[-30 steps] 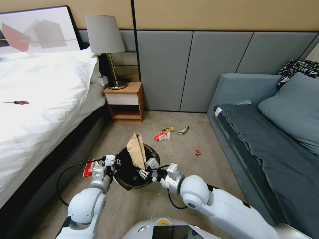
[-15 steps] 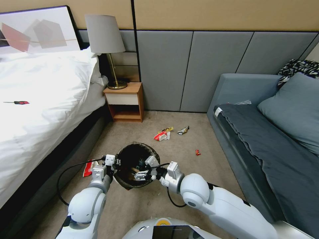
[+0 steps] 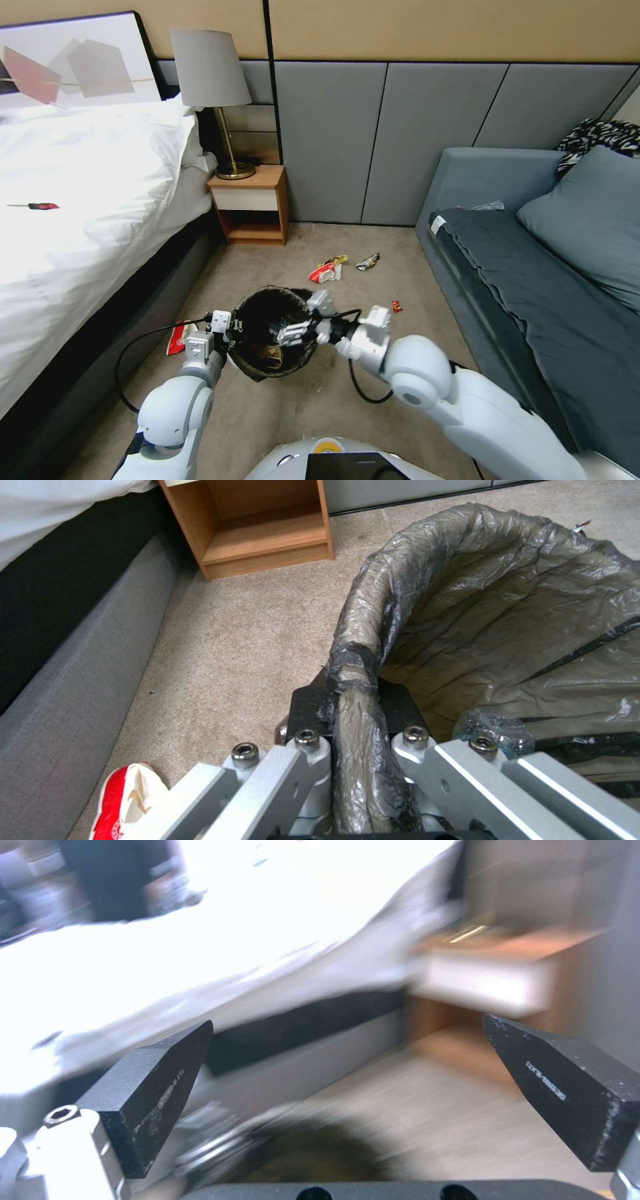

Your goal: Pick up the trash bin, then pick up the garbage from the floor and place it into the trash bin.

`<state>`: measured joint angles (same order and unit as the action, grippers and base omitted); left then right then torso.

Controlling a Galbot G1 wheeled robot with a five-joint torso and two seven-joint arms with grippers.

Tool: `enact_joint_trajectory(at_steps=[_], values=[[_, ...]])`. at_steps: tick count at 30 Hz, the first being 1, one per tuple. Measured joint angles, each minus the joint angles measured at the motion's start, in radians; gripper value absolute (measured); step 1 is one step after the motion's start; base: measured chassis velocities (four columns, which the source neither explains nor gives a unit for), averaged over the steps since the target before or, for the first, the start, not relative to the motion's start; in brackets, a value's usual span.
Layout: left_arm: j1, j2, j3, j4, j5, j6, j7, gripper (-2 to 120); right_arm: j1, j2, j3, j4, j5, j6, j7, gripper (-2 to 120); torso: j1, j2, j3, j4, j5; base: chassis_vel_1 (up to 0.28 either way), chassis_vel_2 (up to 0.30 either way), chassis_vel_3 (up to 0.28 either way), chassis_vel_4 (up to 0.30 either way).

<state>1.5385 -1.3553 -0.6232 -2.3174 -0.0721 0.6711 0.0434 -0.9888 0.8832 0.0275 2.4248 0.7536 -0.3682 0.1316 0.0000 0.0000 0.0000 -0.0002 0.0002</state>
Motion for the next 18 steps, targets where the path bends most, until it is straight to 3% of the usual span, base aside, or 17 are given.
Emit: enact_joint_trajectory(at_steps=[5, 8, 13, 15, 17, 18], values=[[0.009, -0.006, -0.011, -0.005, -0.001, -0.004, 0.001, 4, -0.042, 0.004, 0.105, 0.006, -0.019, 0.015, 0.017, 100, 0.0, 0.0, 0.0, 0.0001, -0.0001, 0.0, 0.0, 0.0, 0.0], [0.014, -0.01, -0.021, -0.012, 0.001, -0.006, 0.001, 4, -0.132, 0.022, 0.239, -0.025, -0.098, 0.058, 0.029, 100, 0.0, 0.0, 0.0, 0.0006, 0.0, 0.0, 0.0, 0.0, 0.0], [0.014, -0.012, -0.022, -0.015, 0.002, -0.006, 0.001, 4, -0.22, 0.047, 0.324, -0.055, -0.169, 0.086, 0.021, 100, 0.0, 0.0, 0.0, 0.0002, 0.0001, 0.0, 0.0, 0.0, 0.0], [0.016, -0.014, -0.024, -0.018, 0.004, -0.006, 0.002, 4, -0.387, 0.118, 0.446, -0.101, -0.314, 0.166, -0.007, 100, 0.0, 0.0, 0.0, 0.0004, -0.0002, 0.0, 0.0, 0.0, 0.0], [0.017, -0.014, -0.026, -0.018, 0.006, -0.007, 0.004, 4, -0.461, 0.192, 0.499, -0.119, -0.422, 0.21, -0.028, 100, 0.0, 0.0, 0.0, 0.0002, -0.0003, 0.0, 0.0, 0.0, 0.0], [0.017, -0.014, -0.026, -0.018, 0.006, -0.007, 0.004, 4, -0.461, 0.192, 0.499, -0.119, -0.422, 0.21, -0.028, 100, 0.0, 0.0, 0.0, 0.0002, -0.0003, 0.0, 0.0, 0.0, 0.0]])
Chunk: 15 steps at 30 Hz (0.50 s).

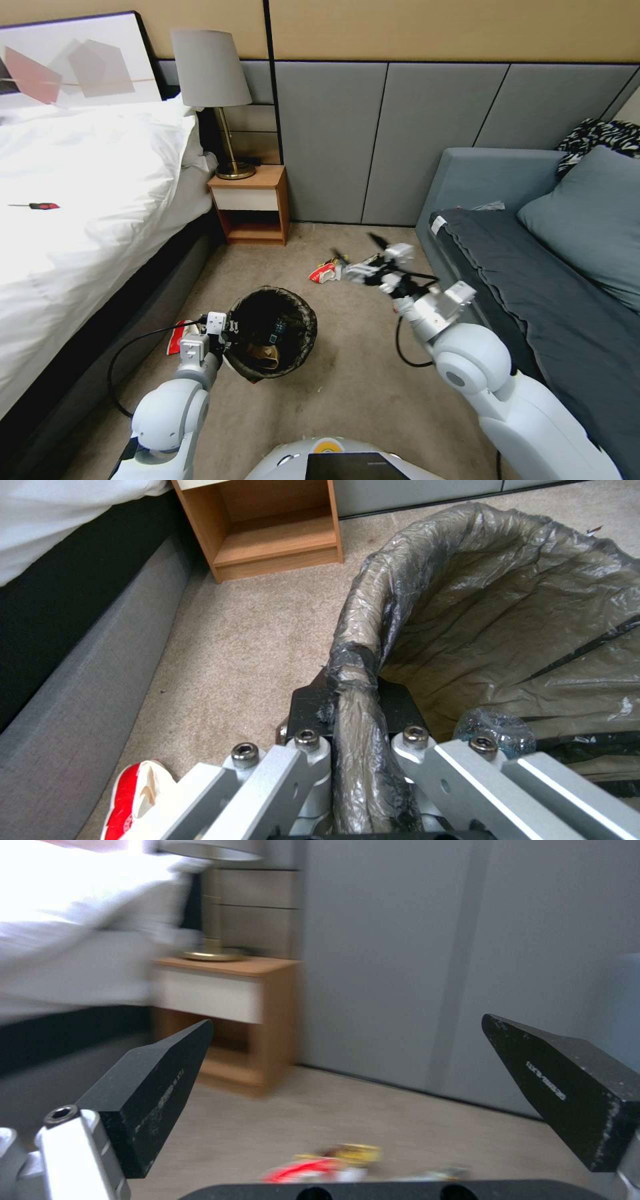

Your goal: Pick up the trash bin, then pick up the garbage from the floor and place it into the trash bin.

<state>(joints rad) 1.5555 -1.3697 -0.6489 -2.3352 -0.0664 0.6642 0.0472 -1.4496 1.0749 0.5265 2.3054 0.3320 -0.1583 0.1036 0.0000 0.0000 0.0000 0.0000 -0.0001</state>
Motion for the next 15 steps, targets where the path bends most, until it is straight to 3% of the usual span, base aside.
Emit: enact_joint_trajectory(at_steps=[3, 8, 15], values=[[0.0, -0.006, -0.003, 0.003, 0.009, -0.005, 0.005, 4, -0.124, 0.146, 0.062, -0.017, -0.151, 0.075, -0.027, 100, 0.0, 0.0, 0.0, -0.0004, 0.0002, 0.0, 0.0, 0.0, 0.0], [0.004, -0.017, -0.005, 0.005, 0.022, -0.007, 0.013, 4, -0.234, 0.26, 0.11, -0.049, -0.264, 0.186, -0.04, 100, 0.0, 0.0, 0.0, 0.0, 0.0, 0.0, 0.0, 0.0, 0.0], [0.003, -0.017, -0.005, 0.006, 0.027, -0.008, 0.017, 4, -0.293, 0.362, 0.158, -0.108, -0.328, 0.283, -0.05, 100, 0.0, 0.0, 0.0, 0.0001, 0.0, 0.0, 0.0, 0.0, 0.0]])
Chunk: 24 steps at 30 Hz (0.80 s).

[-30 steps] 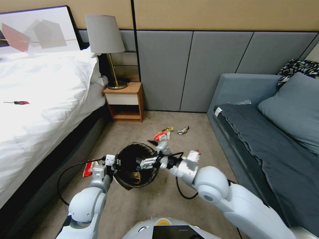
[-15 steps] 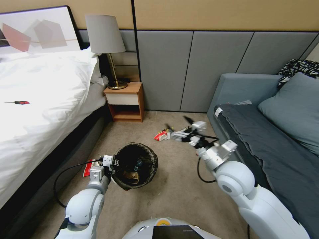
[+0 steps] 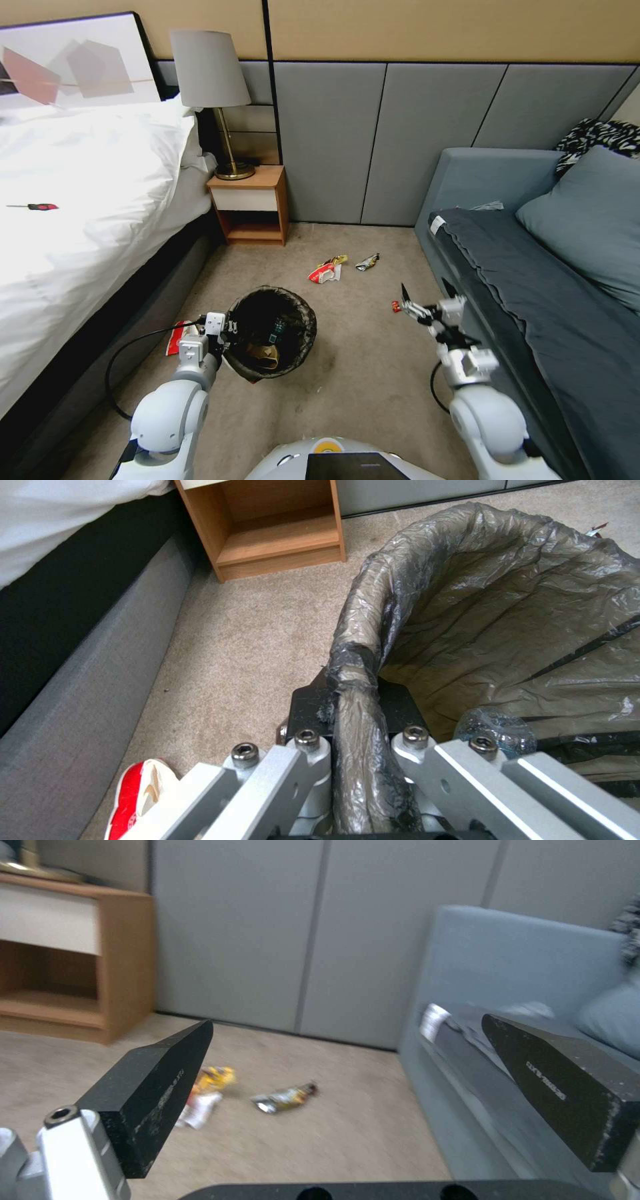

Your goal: Pick up the trash bin, then pick up the garbage from the floor and place it into the trash bin.

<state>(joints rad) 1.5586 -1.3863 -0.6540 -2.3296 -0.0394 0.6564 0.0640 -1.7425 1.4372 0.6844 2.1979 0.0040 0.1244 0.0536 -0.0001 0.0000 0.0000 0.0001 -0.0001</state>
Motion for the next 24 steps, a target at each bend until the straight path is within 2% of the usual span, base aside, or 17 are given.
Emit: enact_joint_trajectory(at_steps=[7, 24], values=[[0.0, 0.002, 0.0, 0.004, 0.0, -0.001, 0.002, 4, -0.028, 0.04, 0.017, -0.021, -0.015, 0.032, -0.001, 100, 0.0, 0.0, 0.0, -0.0001, 0.0, 0.0, 0.0, 0.0, 0.0], [-0.002, 0.0, -0.002, 0.01, 0.0, -0.01, 0.006, 4, -0.036, 0.046, 0.005, -0.018, -0.018, 0.019, 0.004, 100, 0.0, 0.0, 0.0, -0.0002, 0.0001, -0.064, -0.061, -0.066, -0.061]])
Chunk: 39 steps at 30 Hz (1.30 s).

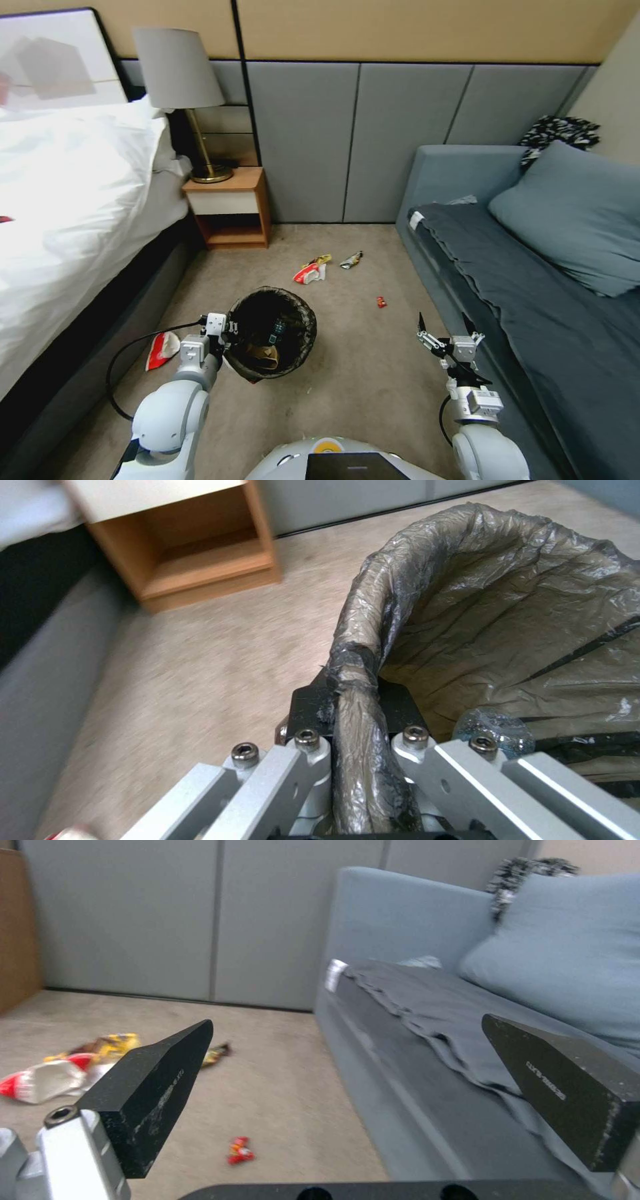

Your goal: Pick up the trash bin, then pick up the garbage from the floor and place it into the trash bin.

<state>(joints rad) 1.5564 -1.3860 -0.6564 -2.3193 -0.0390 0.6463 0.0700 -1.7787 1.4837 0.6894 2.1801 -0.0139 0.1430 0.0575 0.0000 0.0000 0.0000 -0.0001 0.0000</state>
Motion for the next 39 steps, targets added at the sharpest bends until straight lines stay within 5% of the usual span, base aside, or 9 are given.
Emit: enact_joint_trajectory(at_steps=[39], values=[[-0.005, 0.0, -0.004, 0.011, -0.015, -0.009, -0.005, 4, 0.003, 0.004, -0.015, -0.009, 0.001, -0.028, -0.004, 100, 0.0, 0.0, 0.0, 0.0001, 0.0, -0.035, -0.004, -0.002, -0.032]])
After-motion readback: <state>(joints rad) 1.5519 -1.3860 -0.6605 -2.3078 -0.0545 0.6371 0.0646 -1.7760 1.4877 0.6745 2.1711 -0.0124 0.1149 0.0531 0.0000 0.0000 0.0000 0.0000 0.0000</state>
